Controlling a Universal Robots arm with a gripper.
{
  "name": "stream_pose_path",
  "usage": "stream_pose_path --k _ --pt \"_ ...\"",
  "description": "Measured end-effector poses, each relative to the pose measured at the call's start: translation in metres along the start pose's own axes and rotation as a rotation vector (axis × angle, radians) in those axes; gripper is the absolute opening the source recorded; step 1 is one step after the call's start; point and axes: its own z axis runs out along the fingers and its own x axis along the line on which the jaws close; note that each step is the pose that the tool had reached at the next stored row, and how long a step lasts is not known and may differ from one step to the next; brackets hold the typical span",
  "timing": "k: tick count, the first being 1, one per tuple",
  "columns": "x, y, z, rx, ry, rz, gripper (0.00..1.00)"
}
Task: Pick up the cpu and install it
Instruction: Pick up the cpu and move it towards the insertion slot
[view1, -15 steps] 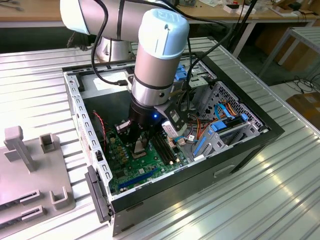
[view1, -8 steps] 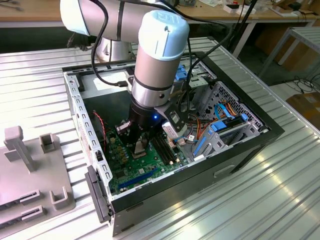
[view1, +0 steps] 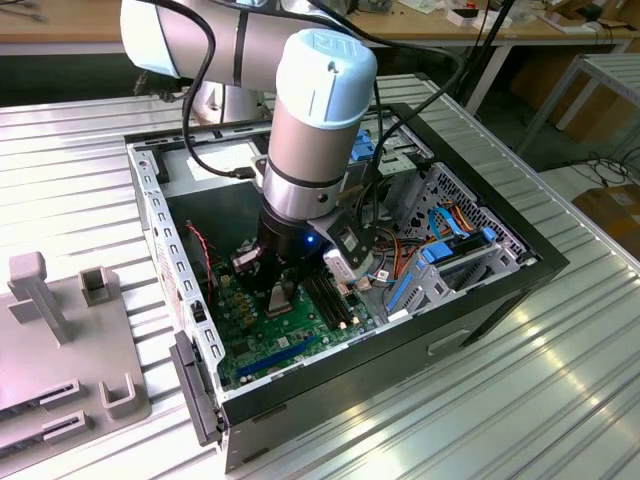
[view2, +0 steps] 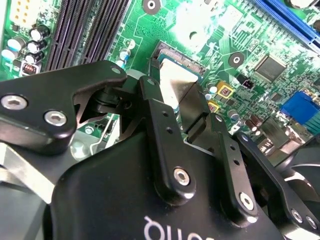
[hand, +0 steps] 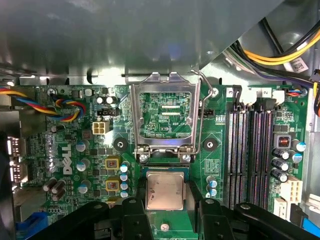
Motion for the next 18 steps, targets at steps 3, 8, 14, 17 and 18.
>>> stream_pose_path --k 3,8,14,17,18 --pt "0.0000 -0.0009 0.0001 0.0000 -0.0017 -0.005 0.42" --pt "0.0000 -0.0010 0.0004 -0.0004 -0.0049 -0.016 0.42" --pt "0.0001 -0.0015 0.0021 -0.0085 -0.0050 -0.018 0.42" --pt "0.0001 -0.0025 0.0022 -0.0087 -0.0051 -0.018 0.42" --pt "0.0001 -0.0028 0.0023 -0.0087 -0.0051 -0.018 0.42"
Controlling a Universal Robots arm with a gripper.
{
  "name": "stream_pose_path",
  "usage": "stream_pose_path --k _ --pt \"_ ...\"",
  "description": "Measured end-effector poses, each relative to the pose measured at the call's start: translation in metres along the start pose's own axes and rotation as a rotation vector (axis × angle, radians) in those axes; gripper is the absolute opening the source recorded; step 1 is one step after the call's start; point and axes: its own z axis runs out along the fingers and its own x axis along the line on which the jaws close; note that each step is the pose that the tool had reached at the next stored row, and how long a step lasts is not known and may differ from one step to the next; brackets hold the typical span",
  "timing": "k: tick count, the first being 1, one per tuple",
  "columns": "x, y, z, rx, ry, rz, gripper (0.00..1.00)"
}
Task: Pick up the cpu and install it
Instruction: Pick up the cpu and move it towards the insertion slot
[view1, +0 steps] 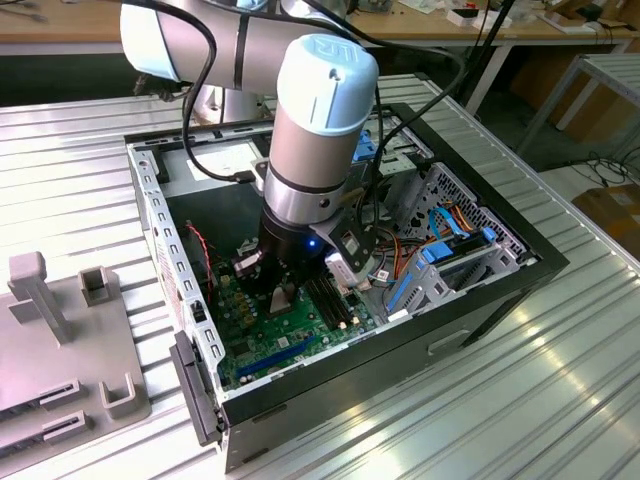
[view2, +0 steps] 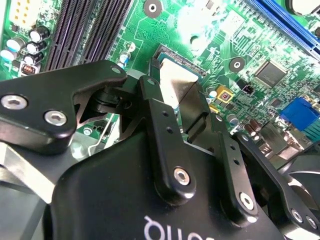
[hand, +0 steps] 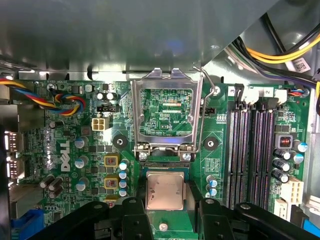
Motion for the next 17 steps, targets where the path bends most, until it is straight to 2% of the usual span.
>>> stream_pose_path --k 14,15,17 --pt "0.0001 -0.0001 0.0006 -0.0004 0.0002 0.004 0.42" --pt "0.0002 -0.0001 0.0006 -0.0013 0.0002 0.005 0.42" --pt "0.0001 -0.0002 0.0015 -0.0108 0.0001 0.005 0.42"
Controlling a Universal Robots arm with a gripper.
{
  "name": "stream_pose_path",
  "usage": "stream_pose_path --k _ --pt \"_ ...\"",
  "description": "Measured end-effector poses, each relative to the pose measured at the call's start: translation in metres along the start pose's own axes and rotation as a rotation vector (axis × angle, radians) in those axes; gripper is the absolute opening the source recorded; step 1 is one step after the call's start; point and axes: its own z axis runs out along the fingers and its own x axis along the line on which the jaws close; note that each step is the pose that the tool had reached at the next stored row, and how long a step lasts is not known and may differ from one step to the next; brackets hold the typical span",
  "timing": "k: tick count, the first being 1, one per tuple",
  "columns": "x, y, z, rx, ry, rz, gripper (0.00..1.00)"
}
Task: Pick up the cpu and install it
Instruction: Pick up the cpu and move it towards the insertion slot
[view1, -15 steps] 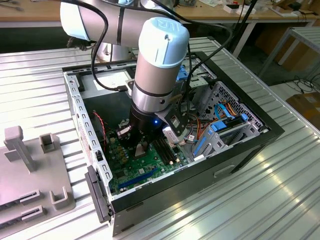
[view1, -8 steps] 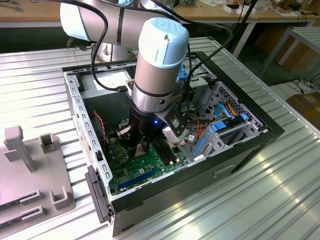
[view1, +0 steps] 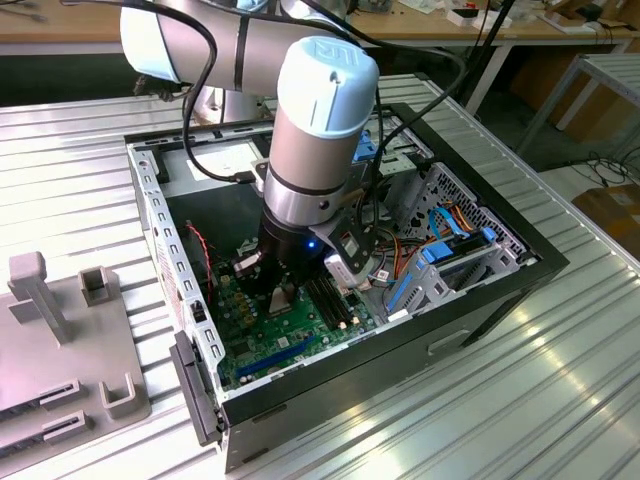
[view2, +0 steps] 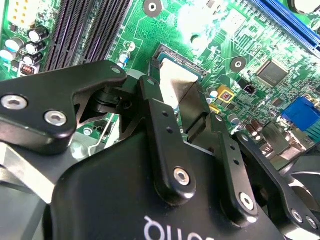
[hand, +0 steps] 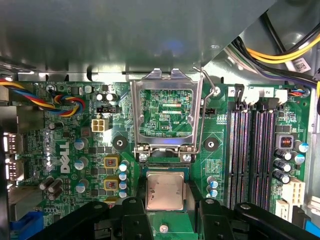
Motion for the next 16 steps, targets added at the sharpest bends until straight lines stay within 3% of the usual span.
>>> stream_pose_path --k 8,16 --pt "0.0000 -0.0005 0.0001 -0.0016 -0.0001 0.000 0.42" --pt "0.0000 -0.0004 -0.0016 0.0039 -0.0001 0.000 0.42"
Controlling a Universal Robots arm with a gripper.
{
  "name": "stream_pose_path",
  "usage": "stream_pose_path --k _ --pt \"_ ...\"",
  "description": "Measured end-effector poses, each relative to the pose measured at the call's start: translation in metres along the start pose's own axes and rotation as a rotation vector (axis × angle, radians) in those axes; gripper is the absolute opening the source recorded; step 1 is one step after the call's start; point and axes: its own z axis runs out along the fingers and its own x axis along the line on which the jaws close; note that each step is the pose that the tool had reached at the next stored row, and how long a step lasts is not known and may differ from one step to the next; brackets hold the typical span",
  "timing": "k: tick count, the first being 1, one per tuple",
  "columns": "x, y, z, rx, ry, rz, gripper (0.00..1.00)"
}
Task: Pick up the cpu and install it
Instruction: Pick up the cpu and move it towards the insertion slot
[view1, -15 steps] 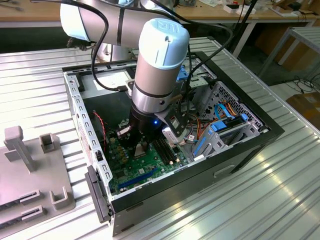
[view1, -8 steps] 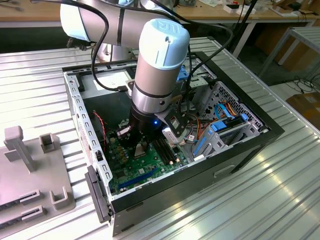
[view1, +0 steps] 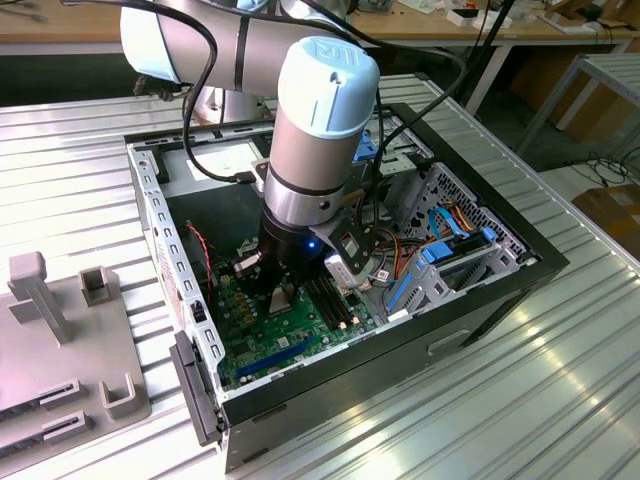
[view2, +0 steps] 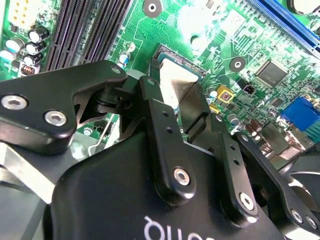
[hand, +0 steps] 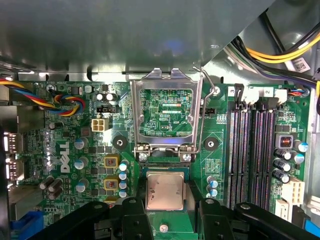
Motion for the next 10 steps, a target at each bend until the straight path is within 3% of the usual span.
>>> stream_pose_path --k 10 --pt "0.0001 -0.0001 -0.0010 0.0033 0.0001 0.000 0.42"
